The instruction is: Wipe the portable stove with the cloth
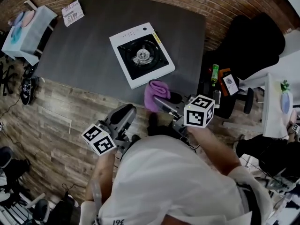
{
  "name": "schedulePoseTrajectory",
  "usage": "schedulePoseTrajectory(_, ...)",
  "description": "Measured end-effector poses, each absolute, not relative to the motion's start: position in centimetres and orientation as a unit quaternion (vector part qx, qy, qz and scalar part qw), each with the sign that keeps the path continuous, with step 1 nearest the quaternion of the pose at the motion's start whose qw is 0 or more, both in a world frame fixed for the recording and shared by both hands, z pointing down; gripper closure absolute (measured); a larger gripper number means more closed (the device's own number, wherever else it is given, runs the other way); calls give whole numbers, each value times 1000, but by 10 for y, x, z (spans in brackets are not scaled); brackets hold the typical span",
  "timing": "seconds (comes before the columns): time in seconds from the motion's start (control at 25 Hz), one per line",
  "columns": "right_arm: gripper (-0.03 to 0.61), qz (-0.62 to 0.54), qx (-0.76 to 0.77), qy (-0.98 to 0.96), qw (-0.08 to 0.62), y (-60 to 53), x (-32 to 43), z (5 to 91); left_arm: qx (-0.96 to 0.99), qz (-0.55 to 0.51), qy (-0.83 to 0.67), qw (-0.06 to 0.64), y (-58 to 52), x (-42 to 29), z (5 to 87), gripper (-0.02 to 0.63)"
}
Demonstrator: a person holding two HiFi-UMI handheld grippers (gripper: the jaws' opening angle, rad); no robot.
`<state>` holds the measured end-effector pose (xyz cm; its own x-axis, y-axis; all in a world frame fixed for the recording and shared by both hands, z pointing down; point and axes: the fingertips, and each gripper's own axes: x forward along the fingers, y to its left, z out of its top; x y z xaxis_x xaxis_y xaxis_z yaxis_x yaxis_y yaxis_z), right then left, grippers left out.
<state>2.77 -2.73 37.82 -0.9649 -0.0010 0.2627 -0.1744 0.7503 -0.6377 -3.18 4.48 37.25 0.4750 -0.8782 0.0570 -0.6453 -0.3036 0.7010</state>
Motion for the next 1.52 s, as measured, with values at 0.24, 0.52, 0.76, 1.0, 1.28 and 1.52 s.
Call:
schedulePoseTrajectory(0.24, 465, 362, 39, -923, 121, -61, 33, 386, 769, -166, -512, 345, 16, -35, 381, 546)
schedulePoseTrajectory(0.52, 463, 369, 43, -920, 120, -79, 33, 394, 771, -166, -508, 346, -5, -36, 381, 546)
schedulePoseTrajectory(0.76, 465, 358, 60, -924, 120, -91, 14, 390, 786, -168, -490, 338, -20, -56, 377, 546)
schedulePoseTrajectory(1.0, 463, 343, 92, -926, 131, -105, -10, 394, 797, -164, -471, 341, -27, -86, 378, 546)
schedulePoseTrajectory(1.28, 463, 315, 123, -929, 150, -114, -39, 393, 811, -166, -451, 335, -29, -121, 380, 546)
schedulePoseTrajectory(1.52, 463, 283, 116, -936, 174, -129, -59, 386, 820, -167, -437, 328, -37, -131, 378, 546)
